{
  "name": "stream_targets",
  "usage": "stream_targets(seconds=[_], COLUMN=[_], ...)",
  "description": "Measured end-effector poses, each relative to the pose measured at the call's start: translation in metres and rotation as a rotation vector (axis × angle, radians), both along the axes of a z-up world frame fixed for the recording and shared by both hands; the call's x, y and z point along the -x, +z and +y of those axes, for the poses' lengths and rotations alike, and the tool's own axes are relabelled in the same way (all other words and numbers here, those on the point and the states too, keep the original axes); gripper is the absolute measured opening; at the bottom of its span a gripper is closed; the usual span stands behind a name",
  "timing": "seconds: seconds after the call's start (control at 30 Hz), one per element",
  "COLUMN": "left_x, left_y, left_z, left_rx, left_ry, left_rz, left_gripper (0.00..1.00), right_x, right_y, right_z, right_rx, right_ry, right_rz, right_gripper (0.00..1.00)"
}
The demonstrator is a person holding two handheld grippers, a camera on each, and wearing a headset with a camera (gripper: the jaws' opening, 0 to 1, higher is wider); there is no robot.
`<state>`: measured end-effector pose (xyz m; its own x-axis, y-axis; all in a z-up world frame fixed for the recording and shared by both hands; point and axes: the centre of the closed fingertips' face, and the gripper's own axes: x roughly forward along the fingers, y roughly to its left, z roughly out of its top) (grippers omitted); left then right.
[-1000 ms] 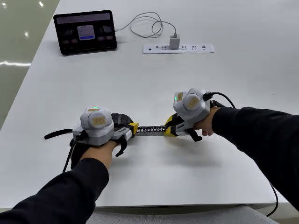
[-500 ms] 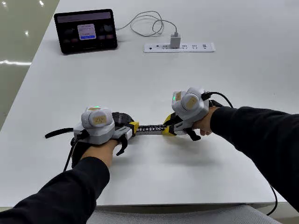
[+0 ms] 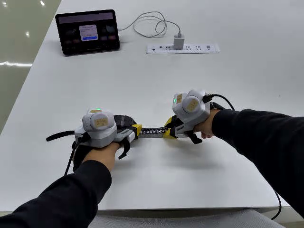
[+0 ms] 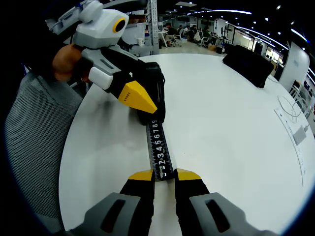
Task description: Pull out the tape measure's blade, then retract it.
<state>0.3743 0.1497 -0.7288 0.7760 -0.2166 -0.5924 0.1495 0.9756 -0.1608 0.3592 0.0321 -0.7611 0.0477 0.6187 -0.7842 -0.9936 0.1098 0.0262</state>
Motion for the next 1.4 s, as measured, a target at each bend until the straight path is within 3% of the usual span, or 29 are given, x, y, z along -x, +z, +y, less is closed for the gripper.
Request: stream_targets(seconds=[1.4], left_x=[0.0], left_y=[-0.001], left_z=[0.0], left_rx=[0.017], left_ry=[0.0], left_rz=[0.007], left_gripper=[0.6], right_x=[0.0], right_y=[0.0], right_z=[0.022], right_rx=[-0.031], right_ry=[-0.001], right_rz=[0.005], right_gripper=[0.11])
